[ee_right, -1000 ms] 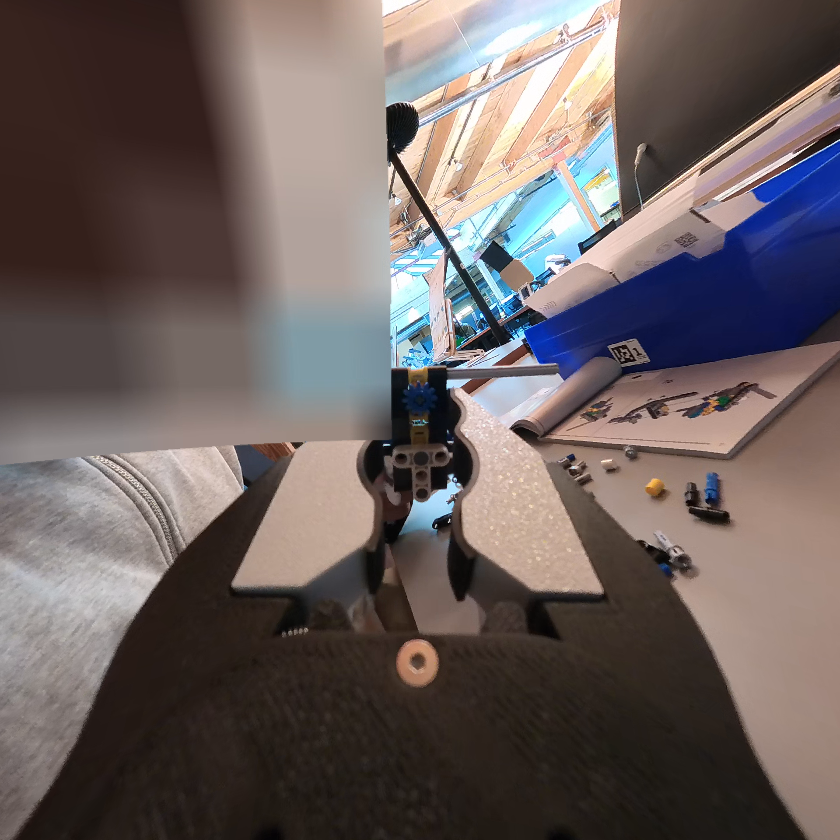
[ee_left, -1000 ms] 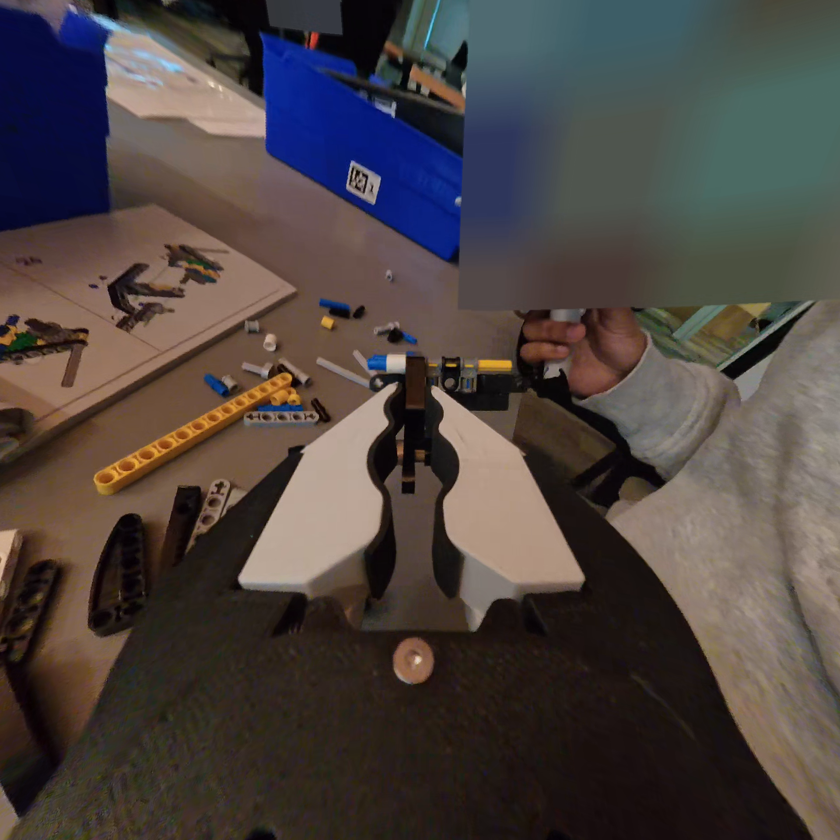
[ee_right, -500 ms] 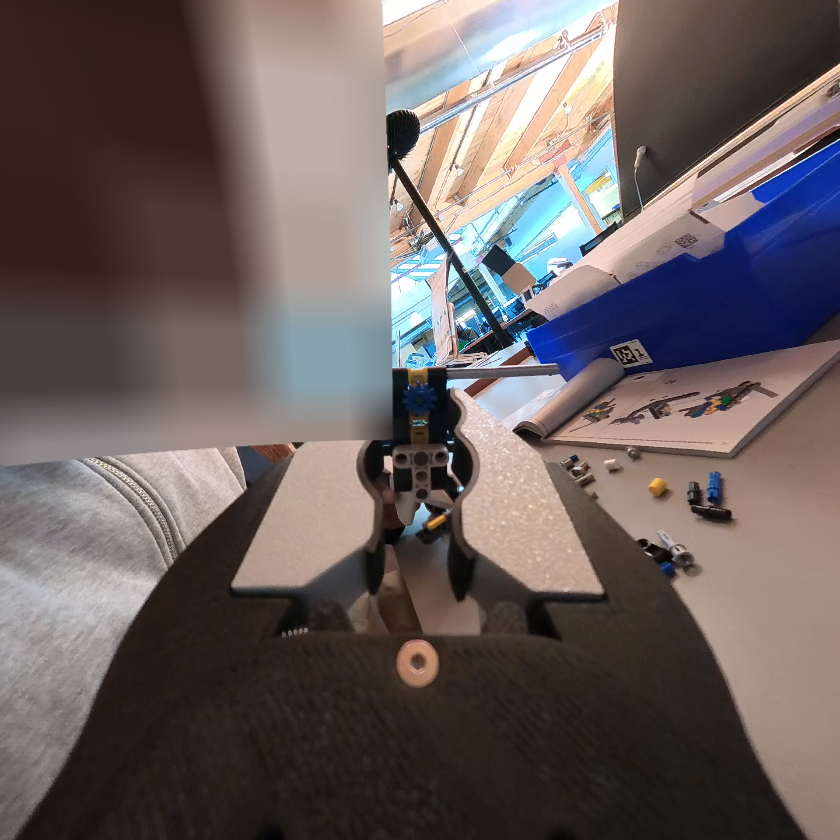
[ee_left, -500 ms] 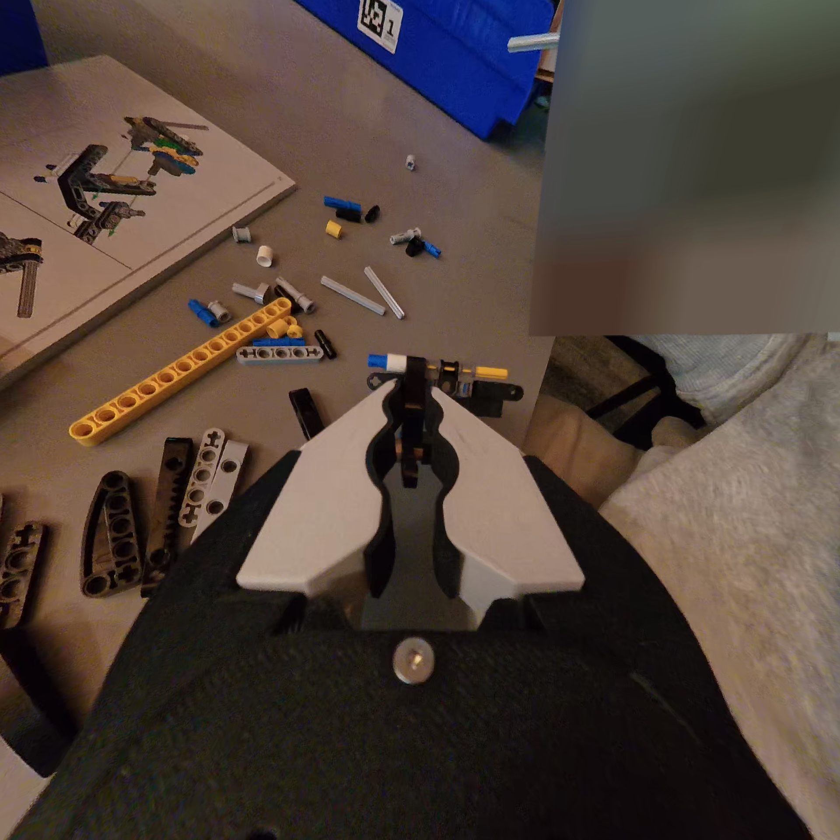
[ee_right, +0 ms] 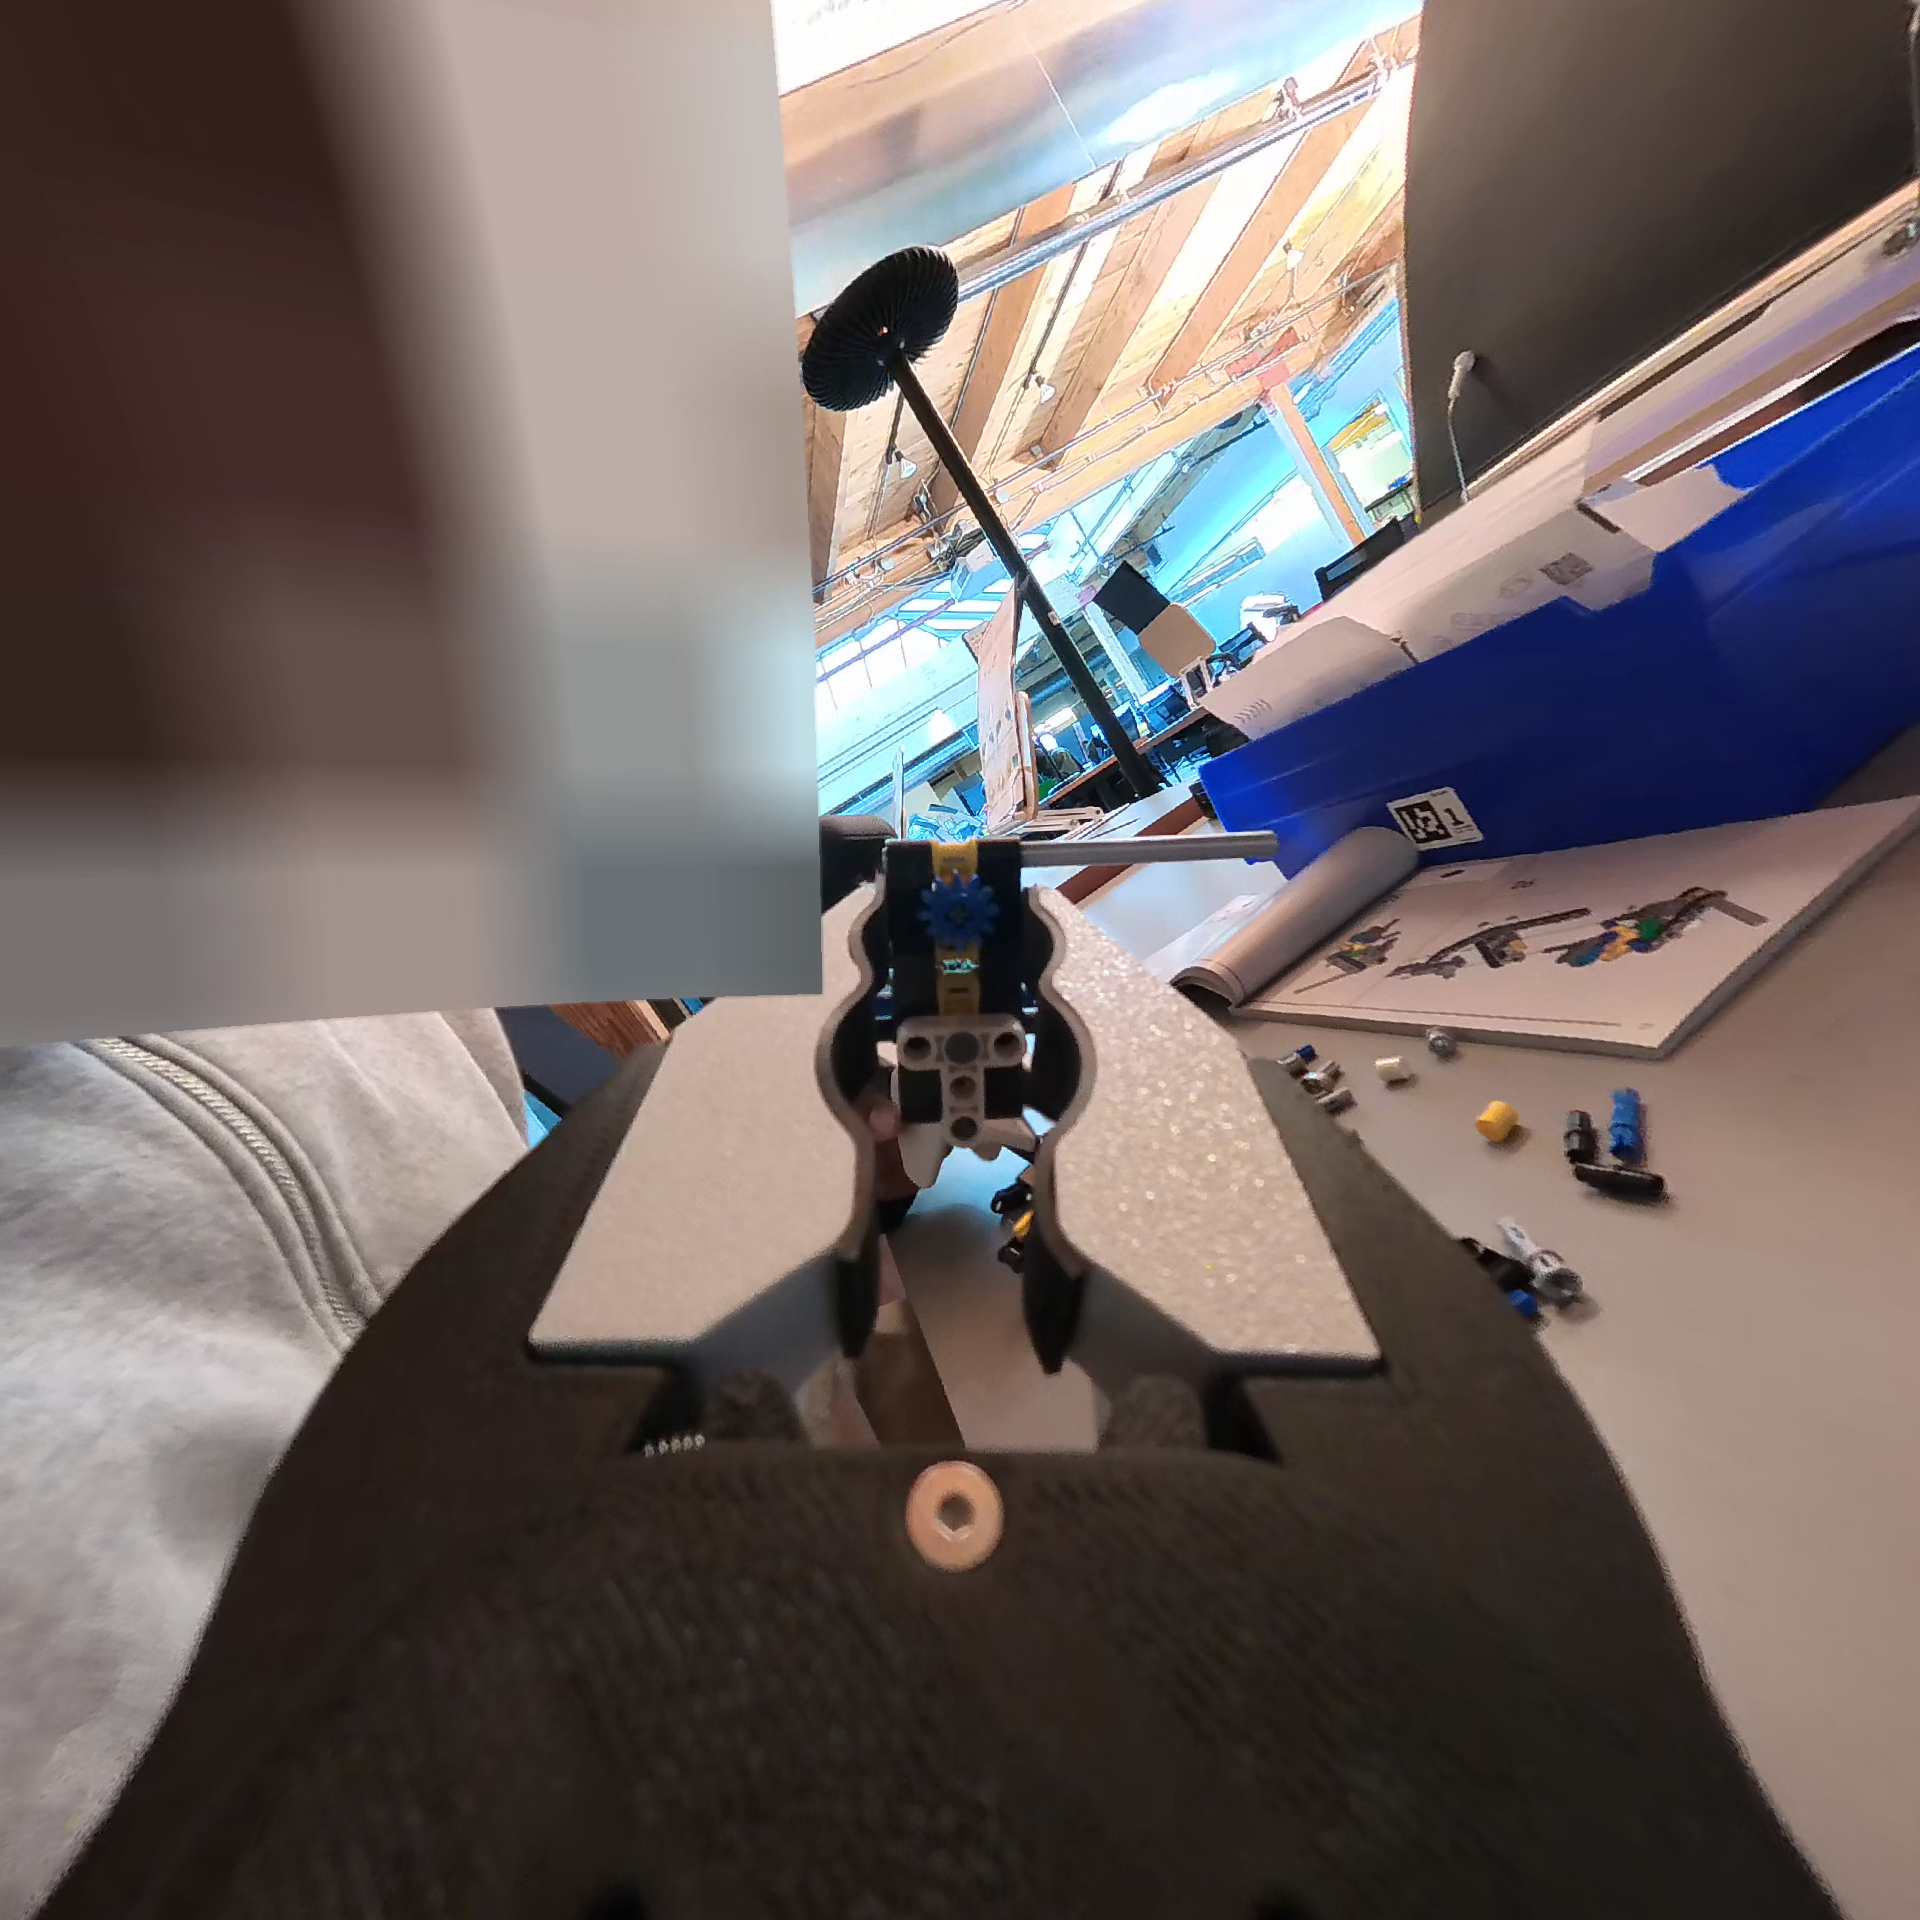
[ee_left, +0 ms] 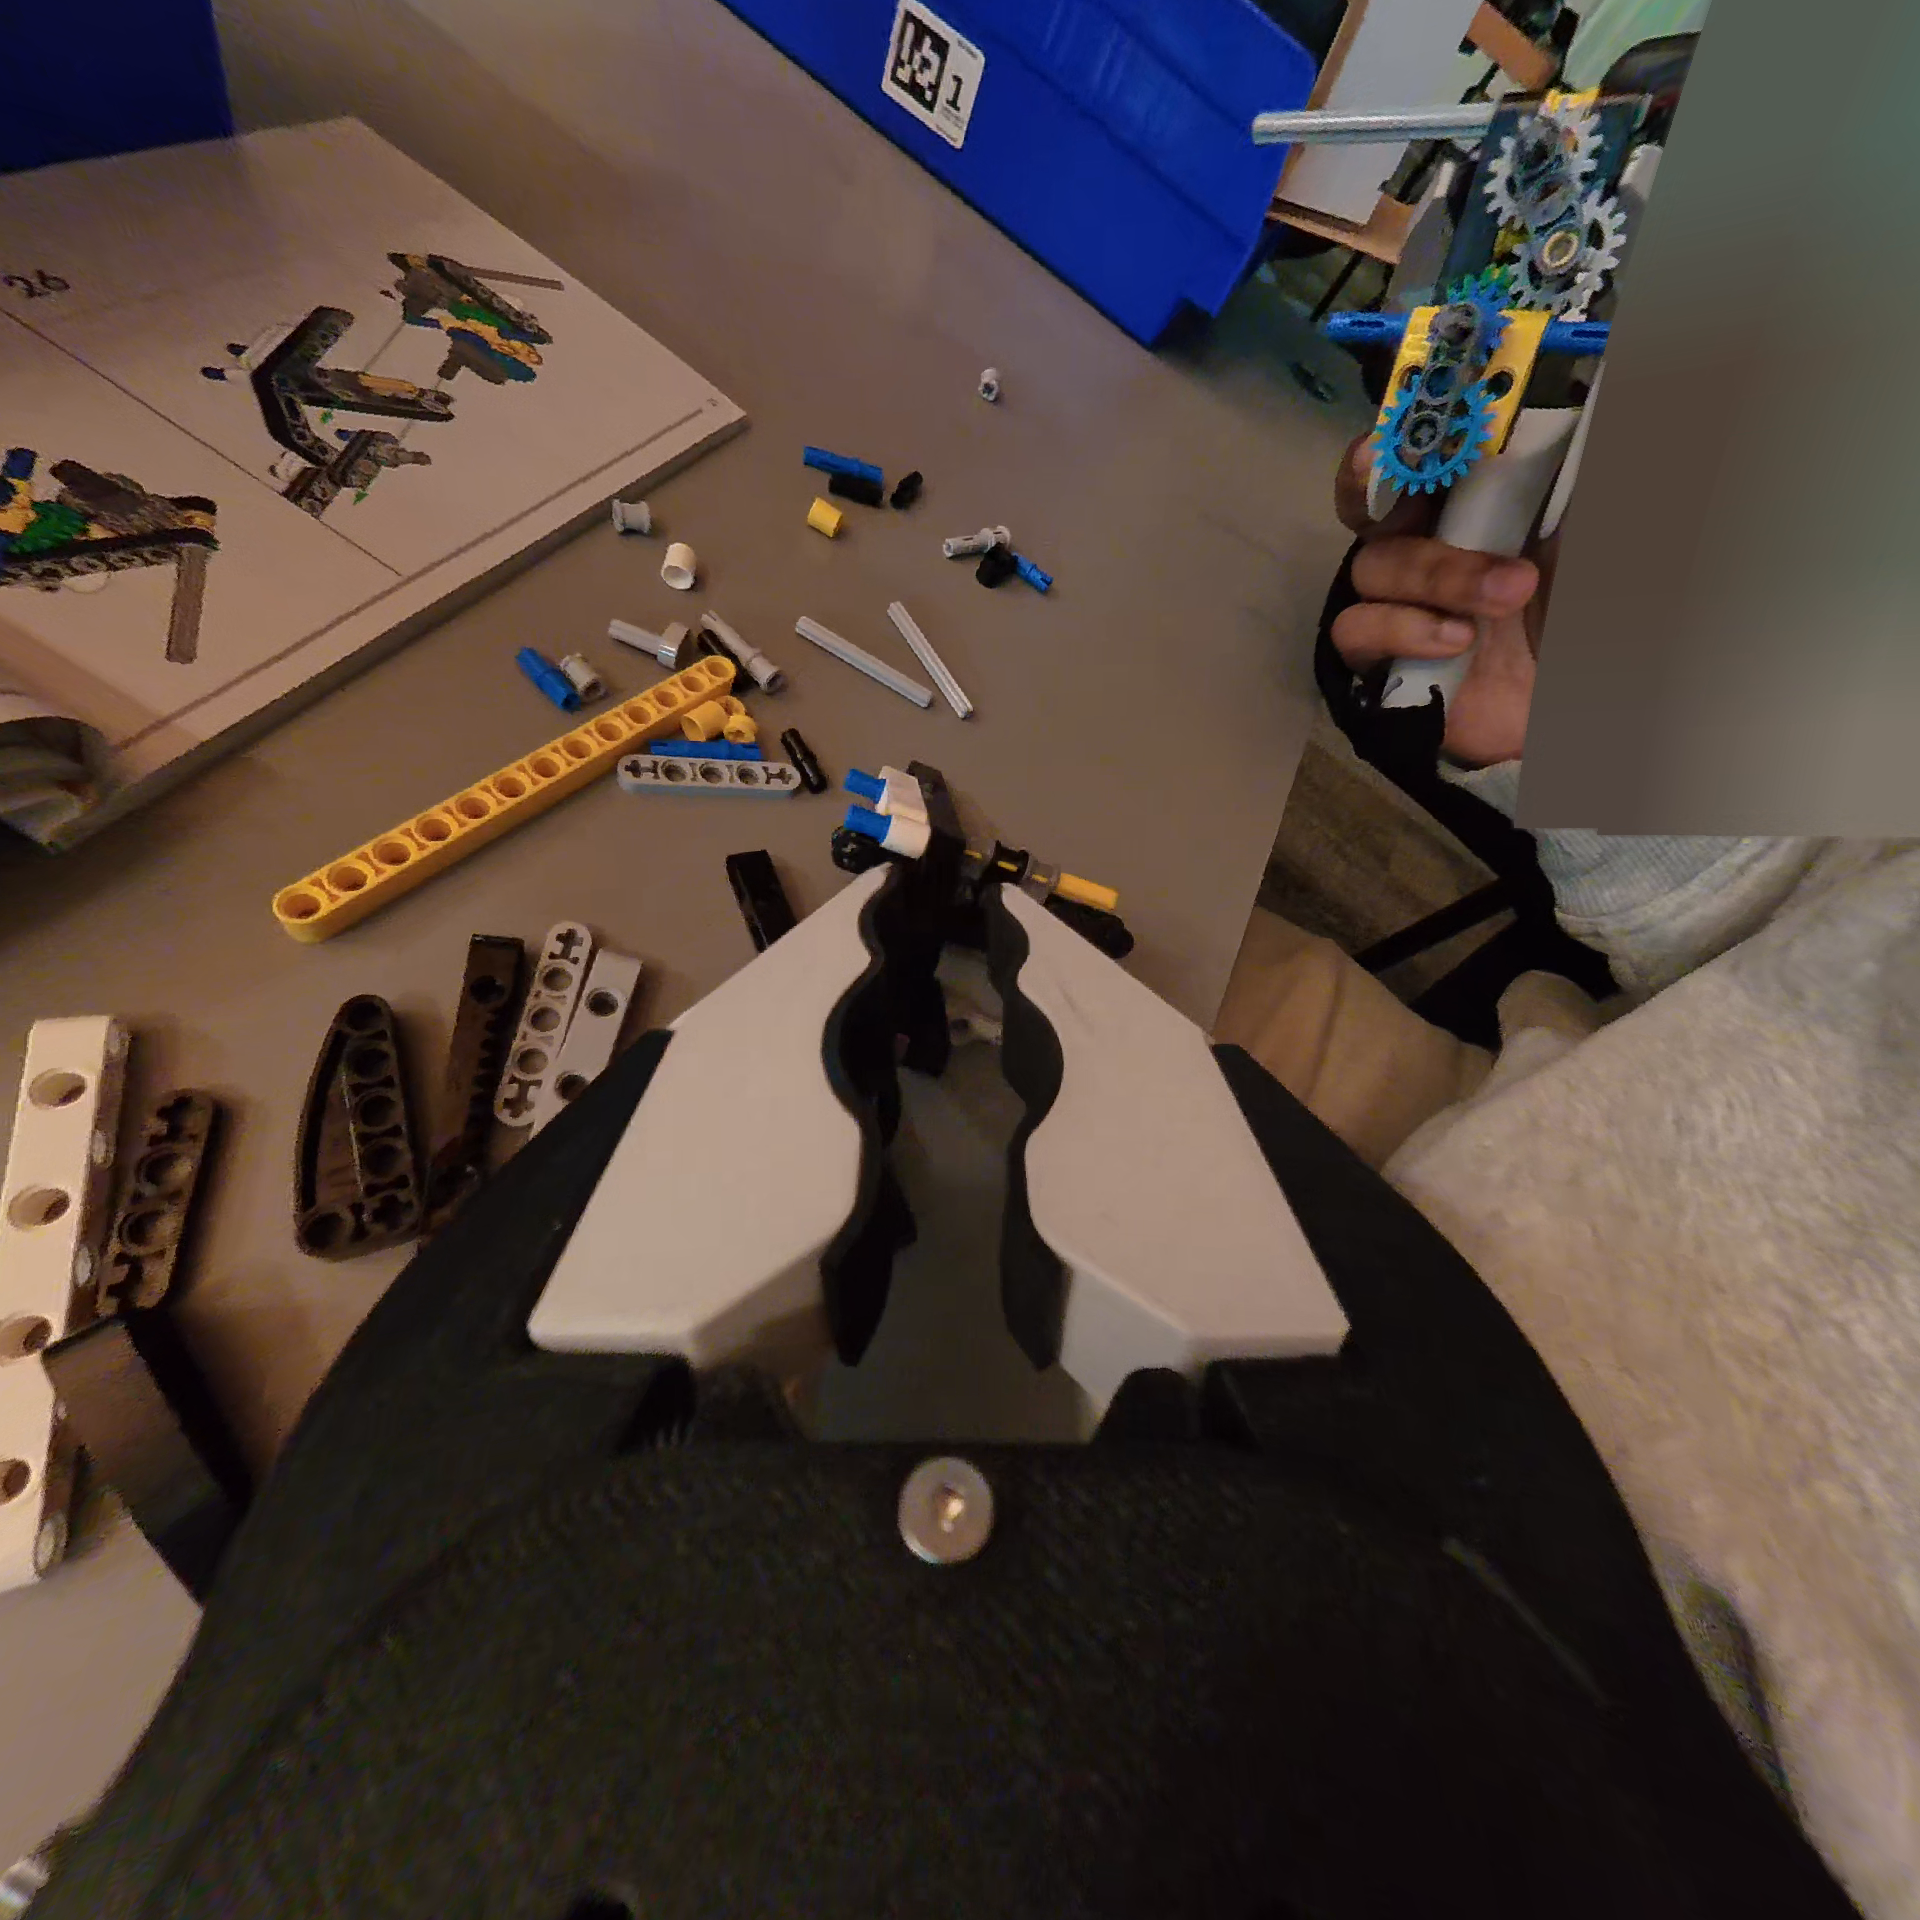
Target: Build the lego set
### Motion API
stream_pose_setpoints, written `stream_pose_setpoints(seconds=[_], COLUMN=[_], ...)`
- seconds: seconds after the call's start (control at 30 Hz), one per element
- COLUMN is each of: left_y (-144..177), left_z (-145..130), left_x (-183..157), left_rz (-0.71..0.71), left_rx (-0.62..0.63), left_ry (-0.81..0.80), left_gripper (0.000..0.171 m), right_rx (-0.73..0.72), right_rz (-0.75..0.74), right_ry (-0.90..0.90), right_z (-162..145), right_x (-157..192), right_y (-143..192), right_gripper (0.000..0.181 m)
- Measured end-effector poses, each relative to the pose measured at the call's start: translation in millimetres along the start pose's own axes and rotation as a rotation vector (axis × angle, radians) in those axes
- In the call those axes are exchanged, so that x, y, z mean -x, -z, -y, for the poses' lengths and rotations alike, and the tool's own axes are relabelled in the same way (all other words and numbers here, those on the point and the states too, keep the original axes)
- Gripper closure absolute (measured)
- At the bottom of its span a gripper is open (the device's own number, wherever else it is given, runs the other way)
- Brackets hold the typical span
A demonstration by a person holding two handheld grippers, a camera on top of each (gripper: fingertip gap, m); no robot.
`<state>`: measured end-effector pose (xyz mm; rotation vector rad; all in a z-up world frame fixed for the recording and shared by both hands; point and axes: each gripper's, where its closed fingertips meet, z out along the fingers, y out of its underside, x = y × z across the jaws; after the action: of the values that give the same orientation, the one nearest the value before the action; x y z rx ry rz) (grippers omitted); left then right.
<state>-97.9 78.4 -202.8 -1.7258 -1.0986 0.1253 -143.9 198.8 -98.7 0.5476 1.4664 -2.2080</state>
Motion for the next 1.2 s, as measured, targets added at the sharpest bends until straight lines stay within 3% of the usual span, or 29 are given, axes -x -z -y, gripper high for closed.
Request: stream_pose_setpoints(seconds=[0.23,0.4,0.6,0.83,1.0,1.2], left_y=[11,24,36,44,30,6], left_z=[6,31,37,45,60,89], left_x=[7,-17,-43,-47,-32,-10], left_rz=[0.079,0.025,0.024,0.055,0.039,-0.008], left_rx=[-0.034,-0.171,-0.267,-0.333,-0.338,-0.333], left_ry=[-0.039,-0.041,-0.086,-0.101,-0.096,-0.056], left_gripper=[0.156,0.154,0.153,0.152,0.152,0.151], right_rx=[0.012,0.021,0.074,0.024,0.011,0.031], right_rz=[0.004,0.008,-0.029,-0.083,-0.056,0.009], right_ry=[0.028,0.029,0.12,0.221,0.228,0.212], right_z=[-1,-2,-9,36,69,68], right_x=[6,6,5,-16,-43,-59], right_y=[-4,-7,-12,-31,-54,-53], right_gripper=[0.159,0.159,0.159,0.159,0.158,0.159])
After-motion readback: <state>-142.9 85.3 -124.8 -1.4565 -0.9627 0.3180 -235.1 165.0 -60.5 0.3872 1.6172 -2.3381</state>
